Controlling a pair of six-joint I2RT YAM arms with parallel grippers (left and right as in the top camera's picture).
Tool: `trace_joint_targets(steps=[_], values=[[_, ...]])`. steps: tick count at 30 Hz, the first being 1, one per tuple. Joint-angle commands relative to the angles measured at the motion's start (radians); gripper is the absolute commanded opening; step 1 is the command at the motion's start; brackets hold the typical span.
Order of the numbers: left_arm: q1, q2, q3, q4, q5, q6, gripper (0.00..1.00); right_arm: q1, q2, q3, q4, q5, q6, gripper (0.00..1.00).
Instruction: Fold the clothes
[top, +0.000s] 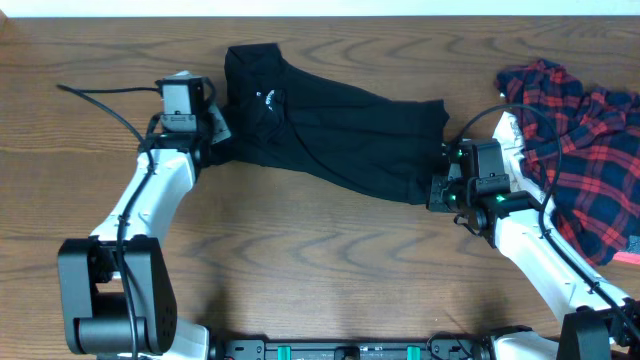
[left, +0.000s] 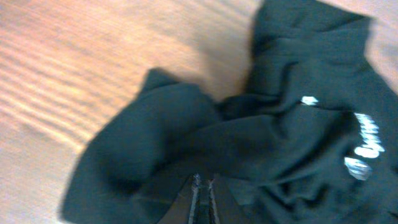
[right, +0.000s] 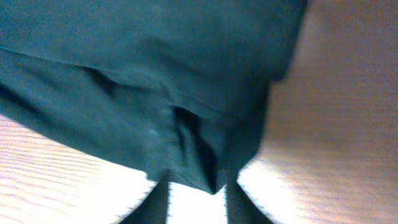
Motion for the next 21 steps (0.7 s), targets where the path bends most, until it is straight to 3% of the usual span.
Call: trace_joint_targets(steps=[1,12,21], values=[[0.011,0.014,0.001,-0.014,-0.038,0.02,0.08,0.004,0.015,0.006,0.043,-0.092,-0.06,0.1],[0.01,0.113,0.001,-0.013,0.0,0.02,0.09,0.032,0.114,0.006,0.125,-0.279,-0.06,0.09],[0.01,0.196,0.001,-0.01,0.034,0.02,0.13,0.05,0.211,0.006,0.157,-0.216,-0.05,0.1]])
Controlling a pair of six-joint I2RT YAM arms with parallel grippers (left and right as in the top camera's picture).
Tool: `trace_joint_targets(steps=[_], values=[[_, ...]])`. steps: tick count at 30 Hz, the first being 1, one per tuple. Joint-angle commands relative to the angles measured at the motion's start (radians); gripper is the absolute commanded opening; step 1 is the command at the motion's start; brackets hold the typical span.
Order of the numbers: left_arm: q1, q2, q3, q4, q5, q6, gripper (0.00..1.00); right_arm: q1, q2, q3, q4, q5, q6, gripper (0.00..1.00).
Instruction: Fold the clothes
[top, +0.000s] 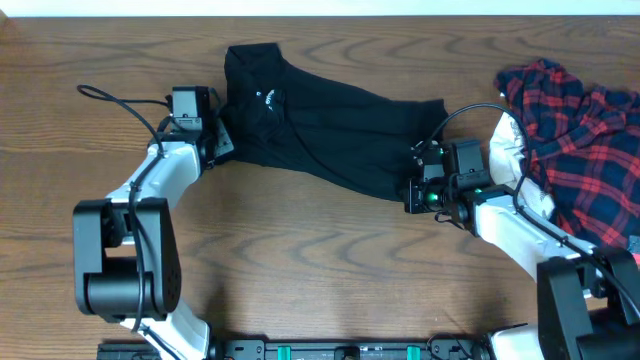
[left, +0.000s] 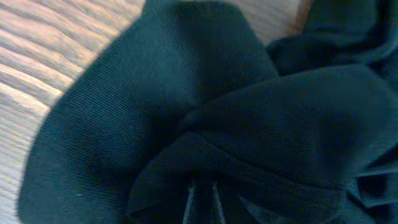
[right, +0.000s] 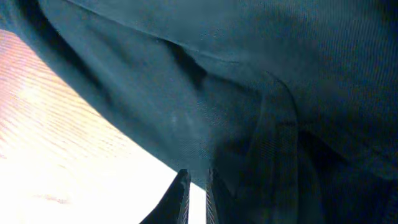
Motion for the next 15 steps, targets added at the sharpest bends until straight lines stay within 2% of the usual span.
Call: trace_joint_targets(steps=[1,6,15], values=[[0.0,0.045,0.001,0.0,0.016,0.009,0.13,0.007,0.022,0.006,-0.006,0.066,0.01,0.1],[0.0,0.103,0.001,0.001,0.043,0.01,0.17,0.005,0.022,0.006,-0.052,0.267,0.087,0.11],[0.0,0.17,0.001,-0.046,0.068,0.009,0.17,-0.033,0.022,0.006,-0.153,0.454,0.159,0.13]])
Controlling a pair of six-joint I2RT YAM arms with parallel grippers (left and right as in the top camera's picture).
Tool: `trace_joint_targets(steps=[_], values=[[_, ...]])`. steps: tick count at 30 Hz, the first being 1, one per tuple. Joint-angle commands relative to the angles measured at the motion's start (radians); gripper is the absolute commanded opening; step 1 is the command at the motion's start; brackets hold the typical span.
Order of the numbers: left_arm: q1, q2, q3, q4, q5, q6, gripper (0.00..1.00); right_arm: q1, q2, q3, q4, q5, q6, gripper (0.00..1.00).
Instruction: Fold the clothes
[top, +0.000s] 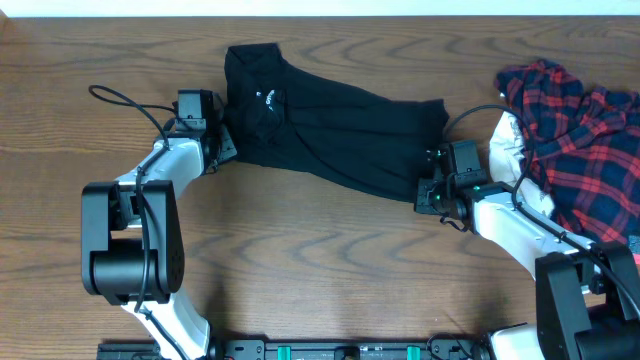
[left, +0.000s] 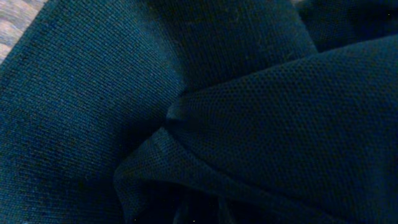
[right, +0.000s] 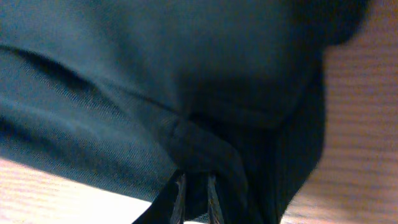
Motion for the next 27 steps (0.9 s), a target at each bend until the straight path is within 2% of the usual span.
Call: trace_joint_targets(steps=[1,10,14,16,21,27], values=[[0.0,0.085,-0.023,-0.045,0.039,0.009,0.17,-0.037,0.013,-0.013,-0.033,0.15,0.043,0.13],[0.0,0.086,-0.023,-0.128,0.037,0.008,0.17,-0.15,0.013,-0.013,-0.035,0.159,0.042,0.13],[0.0,0.086,-0.023,-0.225,0.037,0.007,0.16,-0.201,0.013,-0.013,-0.03,0.159,0.008,0.13],[0.0,0.086,-0.026,-0.274,0.037,0.007,0.12,-0.217,0.013,-0.013,-0.024,0.159,-0.011,0.13],[0.0,0.086,-0.043,-0.383,0.037,-0.046,0.1,-0.239,0.013,-0.013,-0.006,0.159,-0.033,0.14],[0.0,0.086,-0.05,-0.43,0.036,-0.043,0.09,-0.24,0.013,-0.013,0.005,0.159,-0.033,0.14]])
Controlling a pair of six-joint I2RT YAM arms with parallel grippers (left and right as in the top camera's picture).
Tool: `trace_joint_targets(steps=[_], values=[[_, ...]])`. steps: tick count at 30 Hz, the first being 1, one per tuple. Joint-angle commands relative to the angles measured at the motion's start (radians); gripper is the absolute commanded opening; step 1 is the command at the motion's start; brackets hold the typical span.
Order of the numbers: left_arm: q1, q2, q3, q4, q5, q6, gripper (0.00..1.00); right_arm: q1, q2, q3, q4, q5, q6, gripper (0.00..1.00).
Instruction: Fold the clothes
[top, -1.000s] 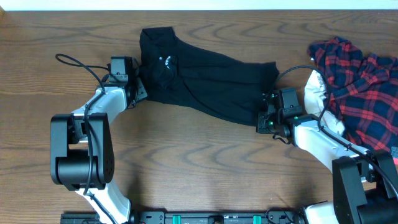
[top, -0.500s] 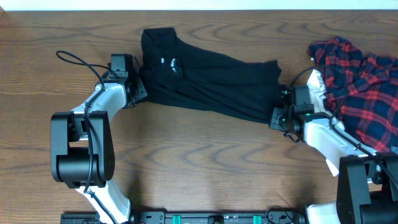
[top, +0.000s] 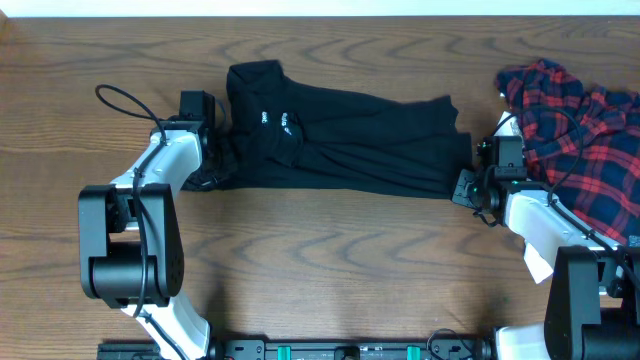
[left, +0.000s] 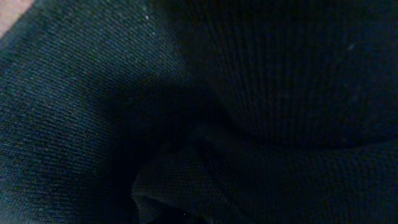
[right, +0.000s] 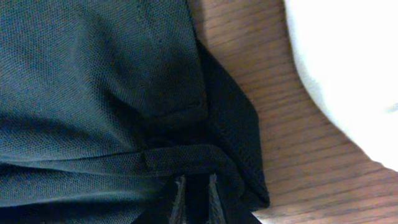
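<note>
A black shirt (top: 340, 140) with small white print lies stretched across the far middle of the wooden table (top: 320, 270). Its lower edge runs nearly straight from left to right. My left gripper (top: 213, 165) is at the shirt's lower left corner, shut on the fabric. In the left wrist view black cloth (left: 199, 93) fills the frame and hides the fingers. My right gripper (top: 467, 187) is shut on the lower right corner. In the right wrist view its fingertips (right: 180, 190) pinch the folded hem (right: 186, 158), with the right gripper (right: 195, 193) buried in cloth.
A red and navy plaid shirt (top: 585, 130) lies bunched at the right edge, just beyond my right arm. Something white (right: 348, 74) shows close to the right of the black shirt's corner. A black cable (top: 125, 100) loops over the table by the left arm.
The right gripper has moved to the right with the shirt's corner. The shirt, which lay on a slant, is now pulled wider and flatter with a level lower edge. The left gripper sits slightly lower.
At first the shirt lay slanted and bunched, with both grippers at its lower corners. Then the right gripper was further left and both held fabric, and after that the right one was back to the right. Now the shirt is drawn taut between them.
</note>
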Motion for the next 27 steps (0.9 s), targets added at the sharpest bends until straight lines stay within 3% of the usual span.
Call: trace_joint_targets(steps=[1,10,12,13,17,20,22,27], values=[[0.002,0.101,-0.105,-0.068,-0.01,-0.001,0.09,-0.018,0.014,-0.014,-0.004,0.078,-0.015,0.14],[0.003,0.08,-0.101,-0.068,-0.009,0.02,0.09,-0.018,0.014,-0.014,-0.004,0.075,-0.019,0.18],[0.003,0.043,-0.09,-0.059,-0.009,0.042,0.09,-0.018,0.014,-0.014,0.003,0.047,-0.048,0.23],[0.001,0.012,-0.083,-0.057,-0.009,0.05,0.09,-0.018,0.014,-0.014,0.005,0.025,-0.065,0.31],[0.001,-0.135,-0.067,-0.065,-0.008,0.052,0.17,-0.017,0.01,-0.006,-0.01,-0.032,-0.074,0.44],[0.001,-0.264,-0.067,-0.08,-0.009,0.052,0.33,-0.015,-0.02,0.023,-0.063,-0.064,-0.074,0.54],[0.001,-0.348,-0.067,-0.082,-0.009,0.053,0.5,-0.009,-0.072,0.05,-0.111,-0.065,-0.079,0.57],[0.001,-0.492,-0.067,-0.044,-0.009,0.085,0.56,0.004,-0.232,0.122,-0.168,-0.058,-0.097,0.73]])
